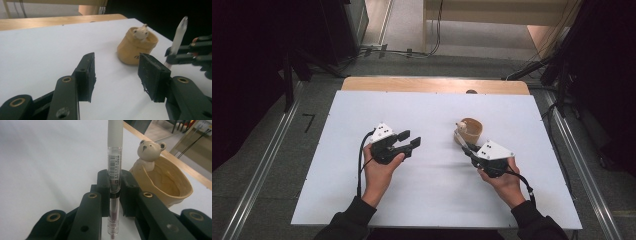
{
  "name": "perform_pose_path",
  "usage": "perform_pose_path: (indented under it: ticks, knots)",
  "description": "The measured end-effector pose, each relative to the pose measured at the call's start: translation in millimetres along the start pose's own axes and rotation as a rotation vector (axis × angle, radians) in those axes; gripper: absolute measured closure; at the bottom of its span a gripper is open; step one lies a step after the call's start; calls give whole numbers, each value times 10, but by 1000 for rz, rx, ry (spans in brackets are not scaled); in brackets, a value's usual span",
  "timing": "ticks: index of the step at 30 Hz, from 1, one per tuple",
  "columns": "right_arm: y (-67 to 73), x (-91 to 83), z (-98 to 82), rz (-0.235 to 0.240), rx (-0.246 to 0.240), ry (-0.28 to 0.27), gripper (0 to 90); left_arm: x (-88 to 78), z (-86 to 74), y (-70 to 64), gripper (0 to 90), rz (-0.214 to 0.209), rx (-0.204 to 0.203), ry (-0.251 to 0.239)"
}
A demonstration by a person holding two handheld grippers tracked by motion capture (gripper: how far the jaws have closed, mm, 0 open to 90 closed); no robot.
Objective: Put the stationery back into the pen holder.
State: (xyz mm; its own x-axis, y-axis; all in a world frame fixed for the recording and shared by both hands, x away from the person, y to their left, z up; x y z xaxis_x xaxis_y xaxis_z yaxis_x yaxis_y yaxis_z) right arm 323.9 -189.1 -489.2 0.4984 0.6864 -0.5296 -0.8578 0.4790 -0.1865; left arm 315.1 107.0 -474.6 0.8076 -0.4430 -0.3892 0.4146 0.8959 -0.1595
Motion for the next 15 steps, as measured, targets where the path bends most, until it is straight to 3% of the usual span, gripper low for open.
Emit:
perform_pose_path:
  ticks: [7, 8, 15]
  knots:
    - [-114, 4, -3, 25, 112, -46, 776, -97, -225, 259, 466, 58, 7, 52]
    - [-156, -3, -4, 36, 149, -65, 777, -110, -261, 285, 468, 61, 7, 60]
    - [-300, -44, 15, 42, 222, -106, 776, -200, -420, 391, 459, 88, 23, 98]
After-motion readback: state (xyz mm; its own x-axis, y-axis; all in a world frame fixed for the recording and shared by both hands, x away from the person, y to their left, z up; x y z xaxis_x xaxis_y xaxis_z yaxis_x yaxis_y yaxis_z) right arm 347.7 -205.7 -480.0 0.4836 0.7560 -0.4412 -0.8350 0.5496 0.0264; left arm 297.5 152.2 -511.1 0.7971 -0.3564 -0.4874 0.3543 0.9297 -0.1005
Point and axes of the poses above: each handheld gripper's, and its own axes: x roughly forward along the jaws, z roughly out of its top, y roughly to its left, the point moved 3 cm from there along x, roughly forward along the jaws, and after that the axes turned 12 degrees about z, right-handed, at the moved point
